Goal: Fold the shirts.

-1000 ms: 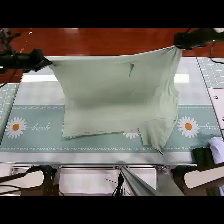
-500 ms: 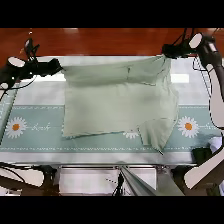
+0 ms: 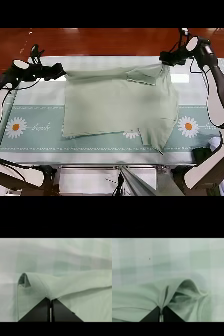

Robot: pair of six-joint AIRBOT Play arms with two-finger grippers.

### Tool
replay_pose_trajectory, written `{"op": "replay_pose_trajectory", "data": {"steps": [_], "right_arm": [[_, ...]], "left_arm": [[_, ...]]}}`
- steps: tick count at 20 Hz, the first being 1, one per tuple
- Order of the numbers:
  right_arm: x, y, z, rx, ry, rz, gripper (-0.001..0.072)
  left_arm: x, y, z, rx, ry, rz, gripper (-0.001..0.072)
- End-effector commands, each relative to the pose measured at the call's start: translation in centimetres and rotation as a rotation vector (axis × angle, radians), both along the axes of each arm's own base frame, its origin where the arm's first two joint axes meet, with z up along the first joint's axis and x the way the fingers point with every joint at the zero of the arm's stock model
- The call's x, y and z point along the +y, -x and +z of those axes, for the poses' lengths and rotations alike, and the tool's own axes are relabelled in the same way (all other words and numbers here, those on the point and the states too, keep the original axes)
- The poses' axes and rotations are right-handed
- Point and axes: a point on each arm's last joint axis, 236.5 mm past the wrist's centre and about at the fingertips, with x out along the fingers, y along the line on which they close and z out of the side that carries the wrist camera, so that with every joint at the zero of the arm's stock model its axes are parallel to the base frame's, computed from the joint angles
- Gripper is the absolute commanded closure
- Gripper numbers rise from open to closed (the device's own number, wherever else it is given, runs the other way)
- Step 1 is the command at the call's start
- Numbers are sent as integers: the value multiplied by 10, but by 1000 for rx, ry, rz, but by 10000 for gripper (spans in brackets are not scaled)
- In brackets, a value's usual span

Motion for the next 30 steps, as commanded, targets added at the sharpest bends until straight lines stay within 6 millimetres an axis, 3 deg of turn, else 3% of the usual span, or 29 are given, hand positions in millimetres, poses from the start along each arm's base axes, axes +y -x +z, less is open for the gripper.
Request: {"op": "replay_pose_trajectory", "data": {"steps": [1, 4, 8, 15, 16, 17, 18, 19, 21, 24, 26, 27, 30], "right_arm": [[0, 55, -15, 239, 14, 31, 672], [-22, 90, -19, 380, 113, 41, 672], [-42, 104, -20, 442, 194, 30, 672], [-41, 100, -20, 427, 190, 21, 670], [-41, 100, -20, 426, 191, 21, 582], [-42, 101, -20, 429, 197, 39, 427], [-45, 108, -17, 450, 221, 72, 342], [-58, 118, -12, 486, 284, 99, 337], [-99, 145, 14, 572, 439, 84, 337], [-122, 162, 53, 514, 368, -22, 337], [-129, 178, 59, 466, 275, -57, 331], [-119, 185, 54, 425, 178, -21, 287], [-62, 209, 36, 306, -163, 118, 228]], "left_arm": [[-26, 34, 5, 136, 88, -112, 688], [-22, 60, -4, 262, 58, -147, 688], [0, 98, -25, 425, -64, -192, 688], [6, 98, -28, 425, -94, -192, 686], [4, 97, -27, 422, -83, -191, 670], [2, 97, -26, 420, -75, -193, 523], [2, 100, -23, 431, -72, -204, 342], [4, 105, -18, 448, -70, -218, 214], [19, 119, -6, 494, -85, -241, 201], [57, 153, 15, 539, -161, -208, 201], [67, 183, 14, 528, -155, -169, 201], [66, 202, 6, 535, -139, -138, 199], [43, 271, -28, 580, -46, -129, 196]]}}
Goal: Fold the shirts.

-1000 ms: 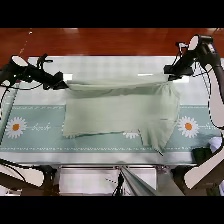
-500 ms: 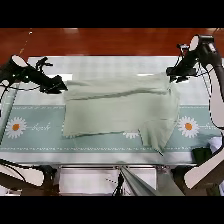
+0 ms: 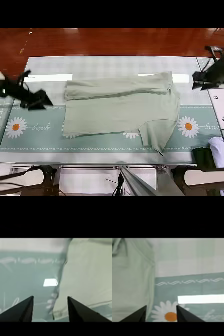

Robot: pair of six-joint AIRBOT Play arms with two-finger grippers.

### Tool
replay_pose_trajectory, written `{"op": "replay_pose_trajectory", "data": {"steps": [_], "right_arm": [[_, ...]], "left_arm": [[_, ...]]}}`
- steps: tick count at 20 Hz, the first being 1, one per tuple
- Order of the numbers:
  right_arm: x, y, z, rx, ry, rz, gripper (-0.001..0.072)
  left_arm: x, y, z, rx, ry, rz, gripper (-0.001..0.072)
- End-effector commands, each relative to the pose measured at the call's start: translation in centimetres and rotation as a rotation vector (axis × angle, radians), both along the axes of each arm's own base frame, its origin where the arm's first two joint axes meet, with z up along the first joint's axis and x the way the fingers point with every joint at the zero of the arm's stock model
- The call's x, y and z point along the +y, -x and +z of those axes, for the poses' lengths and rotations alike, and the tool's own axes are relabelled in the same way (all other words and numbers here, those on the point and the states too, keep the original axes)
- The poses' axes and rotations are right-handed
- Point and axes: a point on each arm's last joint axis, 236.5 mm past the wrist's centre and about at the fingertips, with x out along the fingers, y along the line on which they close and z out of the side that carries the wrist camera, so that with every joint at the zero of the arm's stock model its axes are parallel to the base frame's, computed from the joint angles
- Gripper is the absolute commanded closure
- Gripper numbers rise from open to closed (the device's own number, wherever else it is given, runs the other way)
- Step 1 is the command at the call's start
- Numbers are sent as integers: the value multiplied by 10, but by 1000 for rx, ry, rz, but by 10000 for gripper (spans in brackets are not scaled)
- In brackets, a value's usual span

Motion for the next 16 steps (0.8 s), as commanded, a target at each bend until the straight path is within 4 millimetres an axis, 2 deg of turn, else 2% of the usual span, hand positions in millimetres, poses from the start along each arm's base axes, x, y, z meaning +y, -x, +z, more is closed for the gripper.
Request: {"op": "replay_pose_trajectory", "data": {"steps": [1, 3, 5, 7, 13, 16], "right_arm": [[54, 23, -6, -150, -352, 28, 221], [60, 42, -19, -155, -388, 23, 221], [64, 57, -29, -138, -393, 29, 221], [68, 63, -31, -134, -398, 43, 221], [72, 56, -27, -165, -418, 31, 223], [71, 55, -27, -171, -415, 28, 225]], "left_arm": [[-17, 72, -30, 46, 60, 28, 170], [-29, 105, -45, 91, 88, -9, 168], [-39, 118, -55, 106, 120, -23, 168], [-44, 113, -60, 84, 133, 11, 168], [-48, 71, -58, -48, 162, 141, 168], [-57, 70, -61, -50, 172, 113, 168]]}}
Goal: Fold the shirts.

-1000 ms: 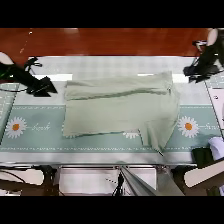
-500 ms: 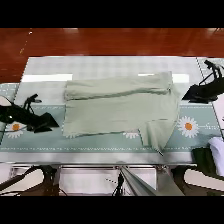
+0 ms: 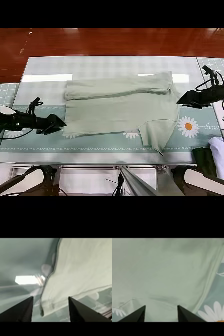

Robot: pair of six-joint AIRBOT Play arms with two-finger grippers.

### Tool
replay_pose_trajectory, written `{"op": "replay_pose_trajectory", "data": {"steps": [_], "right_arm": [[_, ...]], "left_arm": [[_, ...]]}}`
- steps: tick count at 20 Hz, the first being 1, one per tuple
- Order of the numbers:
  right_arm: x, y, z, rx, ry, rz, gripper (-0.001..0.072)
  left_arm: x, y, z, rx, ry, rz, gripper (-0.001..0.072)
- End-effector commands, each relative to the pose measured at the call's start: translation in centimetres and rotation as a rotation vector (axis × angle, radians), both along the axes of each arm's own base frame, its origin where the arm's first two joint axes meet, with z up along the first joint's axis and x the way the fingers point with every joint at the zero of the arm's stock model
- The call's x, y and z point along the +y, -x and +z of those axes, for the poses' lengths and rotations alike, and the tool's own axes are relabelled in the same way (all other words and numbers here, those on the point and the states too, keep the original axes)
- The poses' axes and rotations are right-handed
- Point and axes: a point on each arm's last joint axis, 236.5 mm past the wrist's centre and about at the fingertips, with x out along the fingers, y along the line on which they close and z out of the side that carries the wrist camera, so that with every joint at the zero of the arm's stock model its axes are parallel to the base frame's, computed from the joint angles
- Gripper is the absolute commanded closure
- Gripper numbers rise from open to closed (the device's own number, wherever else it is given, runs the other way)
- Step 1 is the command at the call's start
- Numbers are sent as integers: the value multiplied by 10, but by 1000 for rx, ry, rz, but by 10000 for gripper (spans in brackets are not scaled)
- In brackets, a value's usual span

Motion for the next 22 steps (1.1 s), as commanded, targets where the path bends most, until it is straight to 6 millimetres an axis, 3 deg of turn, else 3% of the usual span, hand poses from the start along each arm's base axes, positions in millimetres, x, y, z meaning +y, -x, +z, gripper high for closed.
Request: {"op": "replay_pose_trajectory", "data": {"steps": [1, 6, 7, 8, 9, 12, 14, 16, 19, 22], "right_arm": [[1, -3, 1, -16, -7, -6, 225], [5, 0, 2, -6, -25, 0, 225], [6, 2, 3, 2, -29, 5, 225], [7, 6, 2, 17, -32, 16, 225], [5, 14, 0, 42, -20, 39, 225], [-16, 37, -11, 105, 82, 65, 225], [-29, 43, -14, 65, 85, -49, 225], [-39, 68, -26, 86, 74, -154, 221], [-21, 105, -51, 158, -10, -200, 218], [-1, 111, -72, 164, -50, -218, 219]], "left_arm": [[-11, -7, -6, -17, 2, -7, 168], [-54, -2, -20, 13, 34, -105, 187], [-58, 1, -24, 28, 36, -120, 324], [-58, 3, -25, 37, 39, -122, 561], [-57, 3, -25, 37, 39, -118, 688], [-50, 2, -23, 46, 52, -91, 687], [-44, 2, -21, 54, 65, -66, 687], [-38, 1, -20, 45, 70, -56, 687], [-32, -1, -20, 42, 71, -36, 687], [-32, -1, -20, 44, 73, -36, 687]]}}
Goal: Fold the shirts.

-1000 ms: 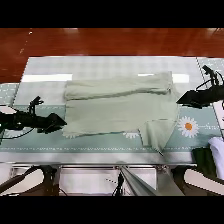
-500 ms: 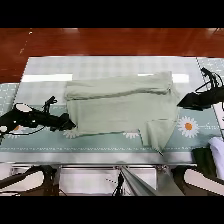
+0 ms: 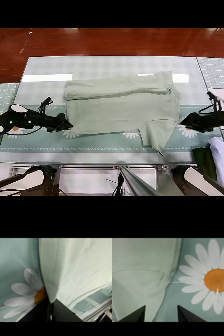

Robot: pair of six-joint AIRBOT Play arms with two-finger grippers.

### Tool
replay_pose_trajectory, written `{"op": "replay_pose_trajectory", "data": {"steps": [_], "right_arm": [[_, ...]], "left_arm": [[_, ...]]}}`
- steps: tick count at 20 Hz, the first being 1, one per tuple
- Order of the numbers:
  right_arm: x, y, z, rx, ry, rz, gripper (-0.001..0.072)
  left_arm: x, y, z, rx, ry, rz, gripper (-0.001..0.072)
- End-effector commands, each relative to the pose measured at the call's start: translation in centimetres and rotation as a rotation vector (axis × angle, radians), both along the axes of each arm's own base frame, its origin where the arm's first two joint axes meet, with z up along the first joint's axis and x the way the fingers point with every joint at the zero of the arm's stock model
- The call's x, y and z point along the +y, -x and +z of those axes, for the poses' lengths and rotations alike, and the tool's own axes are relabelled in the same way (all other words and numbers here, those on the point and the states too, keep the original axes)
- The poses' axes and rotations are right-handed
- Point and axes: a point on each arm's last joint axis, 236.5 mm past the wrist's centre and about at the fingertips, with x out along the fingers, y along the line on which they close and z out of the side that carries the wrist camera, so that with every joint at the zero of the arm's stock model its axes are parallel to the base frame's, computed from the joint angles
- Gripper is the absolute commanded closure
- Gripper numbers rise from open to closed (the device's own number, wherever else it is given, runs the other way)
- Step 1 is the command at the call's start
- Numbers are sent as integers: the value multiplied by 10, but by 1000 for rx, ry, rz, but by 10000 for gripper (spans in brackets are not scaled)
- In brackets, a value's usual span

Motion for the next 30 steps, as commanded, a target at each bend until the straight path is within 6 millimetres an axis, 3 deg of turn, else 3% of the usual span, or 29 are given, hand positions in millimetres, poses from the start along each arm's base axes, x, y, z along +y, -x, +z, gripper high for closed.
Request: {"op": "replay_pose_trajectory", "data": {"steps": [1, 5, 9, 10, 11, 12, 14, 15, 18, 20, 22, 24, 27, 30], "right_arm": [[19, 8, -23, -7, -41, -57, 220], [39, -13, -38, -70, -19, -102, 241], [39, -40, -49, -129, 98, -171, 318], [39, -43, -49, -140, 104, -181, 436], [39, -45, -48, -143, 103, -190, 623], [39, -47, -44, -145, 100, -180, 671], [40, -62, -15, -216, 102, -100, 672], [38, -78, 12, -291, 117, -59, 672], [21, -134, 105, -555, 192, -61, 674], [21, -166, 139, -675, 209, -81, 675], [31, -191, 137, -703, 209, -68, 674], [44, -217, 114, -692, 207, -55, 674], [47, -254, 86, -680, 217, -69, 674], [32, -292, 82, -723, 248, -111, 674]], "left_arm": [[2, -1, 1, -1, 4, 7, 687], [2, -1, 1, -1, 4, 7, 687], [2, -3, 2, -11, 3, 1, 687], [3, -4, 2, -18, 2, -3, 687], [3, -7, 4, -31, 0, -11, 687], [4, -11, 7, -44, -1, -15, 687], [6, -26, 21, -89, 0, -32, 687], [9, -39, 35, -134, -4, -44, 688], [22, -93, 97, -343, -56, -69, 687], [31, -129, 138, -472, -97, -67, 688], [31, -157, 161, -555, -109, -62, 688], [22, -177, 165, -576, -100, -77, 688], [19, -214, 151, -552, -91, -57, 688], [26, -243, 121, -472, -71, 0, 687]]}}
